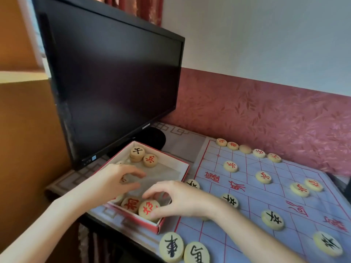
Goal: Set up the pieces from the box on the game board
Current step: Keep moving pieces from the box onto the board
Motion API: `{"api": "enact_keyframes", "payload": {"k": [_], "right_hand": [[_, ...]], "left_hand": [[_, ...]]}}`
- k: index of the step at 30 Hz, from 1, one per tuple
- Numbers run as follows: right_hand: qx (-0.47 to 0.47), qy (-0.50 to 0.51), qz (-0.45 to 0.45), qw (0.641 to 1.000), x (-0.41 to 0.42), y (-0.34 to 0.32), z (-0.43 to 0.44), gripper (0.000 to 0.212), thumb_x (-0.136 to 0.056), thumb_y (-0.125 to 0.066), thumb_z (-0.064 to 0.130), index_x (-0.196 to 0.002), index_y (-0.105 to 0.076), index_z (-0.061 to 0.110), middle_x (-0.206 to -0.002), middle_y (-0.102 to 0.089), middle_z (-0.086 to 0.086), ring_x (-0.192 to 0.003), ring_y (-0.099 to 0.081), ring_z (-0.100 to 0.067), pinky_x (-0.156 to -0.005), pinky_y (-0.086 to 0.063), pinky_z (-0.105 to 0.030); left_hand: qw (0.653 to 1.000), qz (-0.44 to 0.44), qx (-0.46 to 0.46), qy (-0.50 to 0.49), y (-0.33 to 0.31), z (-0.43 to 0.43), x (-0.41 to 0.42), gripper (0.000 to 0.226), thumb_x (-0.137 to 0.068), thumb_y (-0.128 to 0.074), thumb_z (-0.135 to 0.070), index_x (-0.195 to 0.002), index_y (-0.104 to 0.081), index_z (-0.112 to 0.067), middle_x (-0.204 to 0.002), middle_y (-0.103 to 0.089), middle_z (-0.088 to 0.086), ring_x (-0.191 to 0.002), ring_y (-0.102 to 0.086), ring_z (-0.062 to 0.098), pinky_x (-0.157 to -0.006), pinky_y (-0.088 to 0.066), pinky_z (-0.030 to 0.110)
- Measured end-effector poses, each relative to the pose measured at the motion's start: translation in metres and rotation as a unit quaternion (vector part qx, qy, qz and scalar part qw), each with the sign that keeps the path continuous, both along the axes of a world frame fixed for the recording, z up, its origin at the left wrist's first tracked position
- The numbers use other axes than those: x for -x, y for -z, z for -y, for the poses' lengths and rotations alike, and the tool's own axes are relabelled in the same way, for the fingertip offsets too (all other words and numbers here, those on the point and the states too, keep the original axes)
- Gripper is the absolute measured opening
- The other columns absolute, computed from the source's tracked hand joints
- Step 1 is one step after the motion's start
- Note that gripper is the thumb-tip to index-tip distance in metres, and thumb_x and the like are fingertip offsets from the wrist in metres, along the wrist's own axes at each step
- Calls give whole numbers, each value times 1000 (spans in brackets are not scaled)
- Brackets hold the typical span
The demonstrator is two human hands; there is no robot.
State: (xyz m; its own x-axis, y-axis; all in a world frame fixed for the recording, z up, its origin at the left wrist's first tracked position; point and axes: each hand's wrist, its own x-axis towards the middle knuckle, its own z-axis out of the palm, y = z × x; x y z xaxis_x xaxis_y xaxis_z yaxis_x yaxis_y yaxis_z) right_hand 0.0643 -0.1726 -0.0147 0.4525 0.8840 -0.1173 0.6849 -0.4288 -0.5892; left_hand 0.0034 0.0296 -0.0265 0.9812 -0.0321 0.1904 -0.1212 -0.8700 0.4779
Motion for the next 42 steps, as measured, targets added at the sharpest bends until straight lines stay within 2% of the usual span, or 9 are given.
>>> {"api": "enact_keyframes", "payload": {"k": [3,7,11,15,17,25,31,36,42], "right_hand": [[-4,-5,-1,1000,6,3,0,44,-84,-68,27,-126,-56,26,-127,-55,10,-114,-47,-1,-94,-37,-15],[-7,8,8,1000,6,5,-3,43,-83,-68,28,-125,-57,24,-124,-57,9,-107,-48,0,-89,-37,-13],[-34,76,84,993,-1,14,-3,48,-85,-64,36,-130,-53,21,-125,-55,6,-112,-49,-8,-89,-35,-17],[-117,154,65,979,-8,9,5,47,-82,-68,37,-125,-58,22,-111,-56,14,-82,-49,8,-79,-38,-4],[-138,166,57,975,-12,5,10,46,-81,-70,31,-125,-58,19,-105,-54,14,-78,-47,12,-71,-36,2],[-160,181,23,970,-18,6,26,45,-80,-71,31,-123,-60,23,-104,-59,19,-86,-55,10,-72,-41,-5],[-171,190,25,966,-20,10,34,43,-80,-72,26,-121,-61,19,-102,-60,16,-94,-59,-8,-75,-43,-6],[-160,187,49,968,-22,14,36,43,-82,-69,30,-123,-59,21,-112,-58,12,-96,-56,-4,-76,-40,-6],[-129,186,72,971,-23,23,36,41,-85,-65,32,-124,-58,21,-117,-58,7,-99,-50,-3,-86,-39,-16]], "left_hand": [[1000,-19,8,14,3,0,13,32,-77,-70,-36,-93,-51,-56,-100,-54,-35,-91,-53,-16,-78,-45,6],[1000,-14,-1,15,5,0,17,36,-78,-70,-32,-108,-57,-46,-95,-42,-42,-88,-44,-23,-75,-39,-2],[1000,-18,-8,13,7,0,16,35,-78,-70,-33,-109,-57,-44,-97,-44,-40,-87,-45,-21,-74,-39,-2],[998,-54,-8,24,8,7,13,34,-70,-68,-52,-102,-55,-51,-104,-55,-32,-96,-54,-7,-85,-47,14],[996,-78,-7,31,9,12,10,38,-70,-71,-50,-105,-57,-50,-108,-57,-28,-100,-55,-3,-84,-46,15],[988,-119,-46,84,11,27,-2,46,-68,-74,-47,-111,-59,-39,-100,-58,-26,-90,-52,-12,-72,-38,-3],[986,-126,-70,85,10,30,-6,46,-63,-77,-48,-106,-62,-37,-96,-61,-22,-84,-56,-7,-69,-43,1],[985,-117,-98,76,8,35,-8,46,-66,-72,-51,-108,-60,-38,-99,-62,-17,-88,-58,0,-79,-50,17],[989,-83,-92,79,16,36,-7,51,-72,-69,-46,-120,-54,-37,-115,-55,-17,-100,-52,-1,-86,-46,14]]}}
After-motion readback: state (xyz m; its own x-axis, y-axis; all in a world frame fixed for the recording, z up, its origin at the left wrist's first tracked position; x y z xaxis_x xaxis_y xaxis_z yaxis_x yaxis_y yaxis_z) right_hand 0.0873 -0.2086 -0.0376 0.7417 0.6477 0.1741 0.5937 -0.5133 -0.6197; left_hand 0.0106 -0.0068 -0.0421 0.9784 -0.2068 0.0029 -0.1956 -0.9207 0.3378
